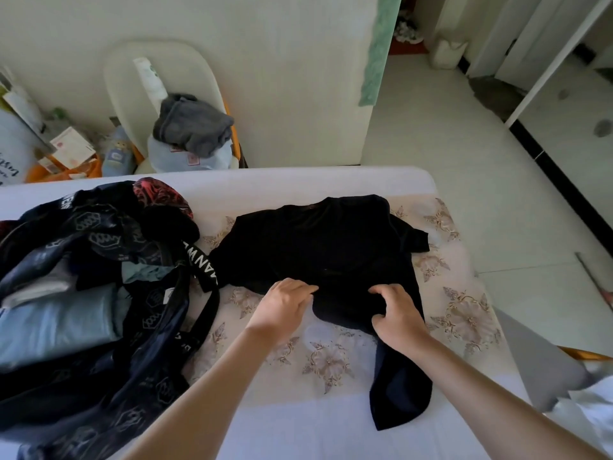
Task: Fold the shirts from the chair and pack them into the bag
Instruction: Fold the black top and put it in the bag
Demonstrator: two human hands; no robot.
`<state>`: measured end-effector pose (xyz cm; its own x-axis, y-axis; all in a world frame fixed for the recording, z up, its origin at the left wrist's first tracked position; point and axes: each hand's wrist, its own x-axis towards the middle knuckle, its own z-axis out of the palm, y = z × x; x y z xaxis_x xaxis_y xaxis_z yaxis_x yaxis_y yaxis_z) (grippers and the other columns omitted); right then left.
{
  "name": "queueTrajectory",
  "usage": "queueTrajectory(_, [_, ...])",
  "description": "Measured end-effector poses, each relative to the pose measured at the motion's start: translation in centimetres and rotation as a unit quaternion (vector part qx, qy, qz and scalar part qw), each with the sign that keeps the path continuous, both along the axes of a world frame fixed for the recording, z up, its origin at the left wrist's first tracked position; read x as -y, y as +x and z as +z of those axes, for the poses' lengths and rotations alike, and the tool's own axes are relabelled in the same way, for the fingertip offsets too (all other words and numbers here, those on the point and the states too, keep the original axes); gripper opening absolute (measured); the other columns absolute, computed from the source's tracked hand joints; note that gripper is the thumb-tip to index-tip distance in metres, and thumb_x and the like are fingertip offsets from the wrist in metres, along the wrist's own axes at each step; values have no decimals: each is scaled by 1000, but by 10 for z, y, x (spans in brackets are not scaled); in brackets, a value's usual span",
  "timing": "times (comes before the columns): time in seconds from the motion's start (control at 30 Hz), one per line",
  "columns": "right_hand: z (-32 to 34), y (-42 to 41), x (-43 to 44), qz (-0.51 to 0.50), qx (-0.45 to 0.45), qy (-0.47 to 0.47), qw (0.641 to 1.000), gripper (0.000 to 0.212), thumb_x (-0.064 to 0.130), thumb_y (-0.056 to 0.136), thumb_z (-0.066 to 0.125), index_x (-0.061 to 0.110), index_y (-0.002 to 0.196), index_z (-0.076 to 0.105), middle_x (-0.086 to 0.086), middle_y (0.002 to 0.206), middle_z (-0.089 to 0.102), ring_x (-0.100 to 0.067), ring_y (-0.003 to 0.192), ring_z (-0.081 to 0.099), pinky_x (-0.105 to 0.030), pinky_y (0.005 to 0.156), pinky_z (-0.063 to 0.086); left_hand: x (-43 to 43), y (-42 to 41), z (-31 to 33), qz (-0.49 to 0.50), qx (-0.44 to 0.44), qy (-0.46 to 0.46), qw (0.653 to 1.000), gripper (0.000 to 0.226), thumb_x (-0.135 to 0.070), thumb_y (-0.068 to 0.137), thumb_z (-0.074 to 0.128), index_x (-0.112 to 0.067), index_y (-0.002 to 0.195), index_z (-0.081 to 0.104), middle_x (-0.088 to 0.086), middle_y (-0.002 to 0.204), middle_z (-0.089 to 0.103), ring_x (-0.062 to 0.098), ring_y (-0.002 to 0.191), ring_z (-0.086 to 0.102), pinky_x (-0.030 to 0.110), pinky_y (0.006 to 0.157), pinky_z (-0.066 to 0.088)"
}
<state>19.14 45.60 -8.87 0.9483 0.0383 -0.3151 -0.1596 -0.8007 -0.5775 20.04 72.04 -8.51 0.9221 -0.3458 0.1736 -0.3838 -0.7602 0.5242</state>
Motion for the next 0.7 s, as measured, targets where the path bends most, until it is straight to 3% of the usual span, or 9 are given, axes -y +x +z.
queueTrajectory(0.07, [11,-2,-3,-53,-23,-21,998,48,8,87,55,29,130,49,6,125,50,-13,95,59,-29,74,52,-6,-11,13,44,-29,-34,998,25,-12,100,52,-14,117,70,-6,113,67,8,109,58,21,100,43])
queueTrajectory(0.17, [28,-9,-12,-101,-45,8,994,39,8,93,45,35,120,51,7,95,62,-17,72,66,-39,61,58,-20,-31,30,131,-55,-77,987,27,-15,103,46,-15,116,69,-10,113,63,2,107,56,5,89,38])
queueTrajectory(0.23, [41,-18,-21,-120,-39,31,992,35,9,93,39,38,107,54,3,81,66,-20,62,65,-41,55,55,-30,-46,39,162,-36,-95,982,25,-15,102,45,-14,108,70,-8,105,66,4,96,60,12,80,45])
queueTrajectory(0.3, [56,-28,-33,-120,-5,73,990,34,11,93,38,37,97,59,4,76,66,-17,57,60,-37,53,50,-41,-64,47,181,-29,-102,978,25,-14,101,45,-16,82,62,-6,79,61,7,70,55,24,62,44])
queueTrajectory(0.4, [77,-44,-54,-44,-26,167,985,26,14,94,47,32,96,66,7,81,66,-11,74,62,-31,70,49,-65,-93,54,214,-80,-108,968,31,-18,94,45,-16,63,40,-1,54,44,17,51,42,35,49,31])
queueTrajectory(0.5, [81,-64,-73,67,-164,223,959,25,17,93,54,28,109,70,3,101,72,-8,92,66,-24,79,51,-92,-113,50,226,-216,66,948,27,-29,88,43,-18,65,52,-3,63,58,18,66,56,31,57,38])
queueTrajectory(0.57, [71,-79,-80,110,-213,184,953,27,22,92,54,30,114,68,5,102,73,-7,89,69,-22,74,51,-103,-129,41,215,-312,201,903,24,-27,93,42,-26,89,66,-1,98,69,22,95,62,32,77,46])
queueTrajectory(0.63, [56,-91,-78,111,-186,116,969,26,25,90,56,35,111,67,11,102,71,-4,92,67,-22,83,51,-102,-146,32,189,-303,279,891,32,-21,93,42,-27,118,61,1,123,60,24,117,54,33,95,41])
queueTrajectory(0.7, [41,-103,-66,102,-156,49,981,27,26,88,54,42,108,63,16,107,66,-1,99,62,-24,93,50,-90,-158,27,186,-225,236,927,33,-22,92,46,-31,121,59,-3,123,55,22,121,48,33,100,38])
